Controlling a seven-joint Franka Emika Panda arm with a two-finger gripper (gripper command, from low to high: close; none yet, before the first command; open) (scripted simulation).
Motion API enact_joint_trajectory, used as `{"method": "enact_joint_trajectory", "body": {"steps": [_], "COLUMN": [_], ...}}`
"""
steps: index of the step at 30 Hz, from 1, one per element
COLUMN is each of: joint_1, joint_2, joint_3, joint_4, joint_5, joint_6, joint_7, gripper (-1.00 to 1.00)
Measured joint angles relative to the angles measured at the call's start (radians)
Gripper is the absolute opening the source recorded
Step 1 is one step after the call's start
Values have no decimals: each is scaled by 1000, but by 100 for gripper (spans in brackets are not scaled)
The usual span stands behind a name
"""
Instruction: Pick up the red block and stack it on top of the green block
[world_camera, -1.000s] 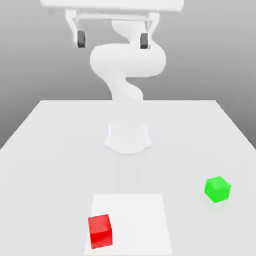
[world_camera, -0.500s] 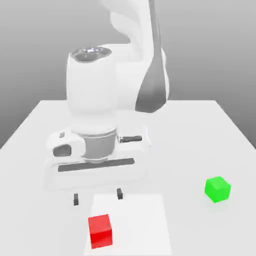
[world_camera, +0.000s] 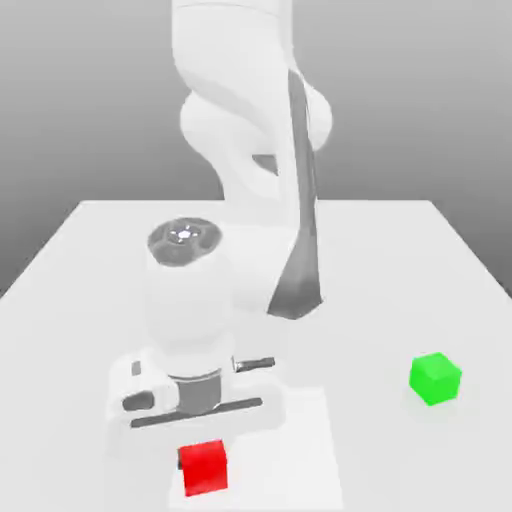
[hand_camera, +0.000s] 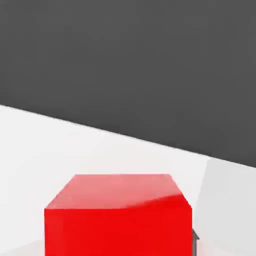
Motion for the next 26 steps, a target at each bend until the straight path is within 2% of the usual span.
{"method": "enact_joint_trajectory", "body": {"steps": [2,6,12,17,23,24,26], "joint_1": [5,97,340,524,537,545,545], "joint_2": [-69,-153,-261,-343,-185,-152,-152], "joint_3": [-5,96,246,330,318,307,307], "joint_4": [-12,-62,-146,-216,-221,-219,-219], "joint_5": [-21,-14,-1,-19,-139,-162,-162], "joint_6": [-57,-88,-109,-122,36,67,67], "joint_7": [15,15,11,30,117,134,134], "gripper": [-100,-100,-100,-100,-100,100,100]}}
